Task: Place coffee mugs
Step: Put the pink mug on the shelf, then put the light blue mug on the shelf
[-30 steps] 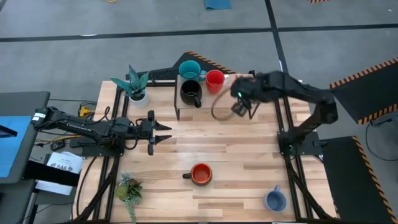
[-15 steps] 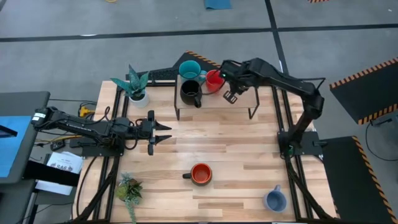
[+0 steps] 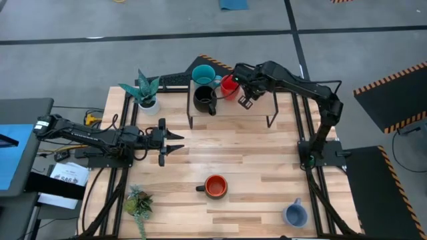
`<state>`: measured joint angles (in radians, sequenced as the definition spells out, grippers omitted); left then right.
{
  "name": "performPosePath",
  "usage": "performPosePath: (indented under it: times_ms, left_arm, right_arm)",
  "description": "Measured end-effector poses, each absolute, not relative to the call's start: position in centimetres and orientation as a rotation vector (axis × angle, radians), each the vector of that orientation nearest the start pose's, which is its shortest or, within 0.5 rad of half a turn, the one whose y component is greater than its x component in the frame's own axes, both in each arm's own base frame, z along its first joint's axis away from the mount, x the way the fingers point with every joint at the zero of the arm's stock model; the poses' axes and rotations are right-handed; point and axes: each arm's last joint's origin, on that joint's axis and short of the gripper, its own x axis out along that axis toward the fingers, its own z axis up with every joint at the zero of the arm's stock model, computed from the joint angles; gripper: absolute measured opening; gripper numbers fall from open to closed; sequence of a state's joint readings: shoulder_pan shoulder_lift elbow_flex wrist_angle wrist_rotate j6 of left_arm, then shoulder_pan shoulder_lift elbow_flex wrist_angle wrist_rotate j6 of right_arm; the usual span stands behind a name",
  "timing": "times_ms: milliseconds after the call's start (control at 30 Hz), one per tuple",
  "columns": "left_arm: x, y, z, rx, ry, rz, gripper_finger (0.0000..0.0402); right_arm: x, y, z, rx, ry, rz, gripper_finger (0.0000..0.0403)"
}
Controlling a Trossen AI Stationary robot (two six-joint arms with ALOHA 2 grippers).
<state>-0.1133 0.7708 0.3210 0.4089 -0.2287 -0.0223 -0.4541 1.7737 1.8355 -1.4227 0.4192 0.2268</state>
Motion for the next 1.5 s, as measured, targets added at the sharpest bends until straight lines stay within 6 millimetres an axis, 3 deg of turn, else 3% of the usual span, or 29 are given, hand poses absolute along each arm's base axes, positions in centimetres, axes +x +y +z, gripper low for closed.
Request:
performPosePath:
  times_ms: [200,433,633,733,833,967,1100,1300,1500]
  left_arm:
    - [17.3,-1.3,23.1,-0.016,0.039,0.116,0.0137]
    - [17.3,-1.3,23.1,-0.016,0.039,0.115,0.0137]
    - [17.3,-1.3,23.1,-0.014,0.039,0.115,0.0137]
    - [17.3,-1.3,23.1,-0.015,0.04,0.115,0.0137]
    - [17.3,-1.3,23.0,-0.013,0.053,0.116,0.0137]
    - [17.3,-1.3,22.7,-0.018,0.075,0.116,0.0137]
    - [17.3,-1.3,22.7,-0.034,0.075,0.116,0.0137]
    - [17.3,-1.3,22.7,-0.038,0.075,0.116,0.0137]
    - [17.3,-1.3,22.7,-0.052,0.074,0.117,0.0137]
  right_arm:
    - [29.4,-15.9,34.6,0.2,1.302,-0.9,0.0134]
    - [29.3,-15.9,34.9,0.164,1.328,-0.866,0.0153]
    - [28.7,-15.5,37.7,0.146,1.278,-0.885,0.0147]
    - [27.9,-14.3,39.5,0.135,1.23,-0.872,0.0144]
    - [26.9,-12.2,40.9,0.165,1.178,-0.814,0.0143]
    - [25.1,-7.9,42.2,0.168,1.102,-0.715,0.0143]
    - [23.3,-3.0,42.1,0.164,1.023,-0.602,0.0143]
    - [20.7,3.4,38.8,0.216,0.949,-0.401,0.0143]
    - [18.8,9.5,34.6,0.493,1.101,-0.149,0.0143]
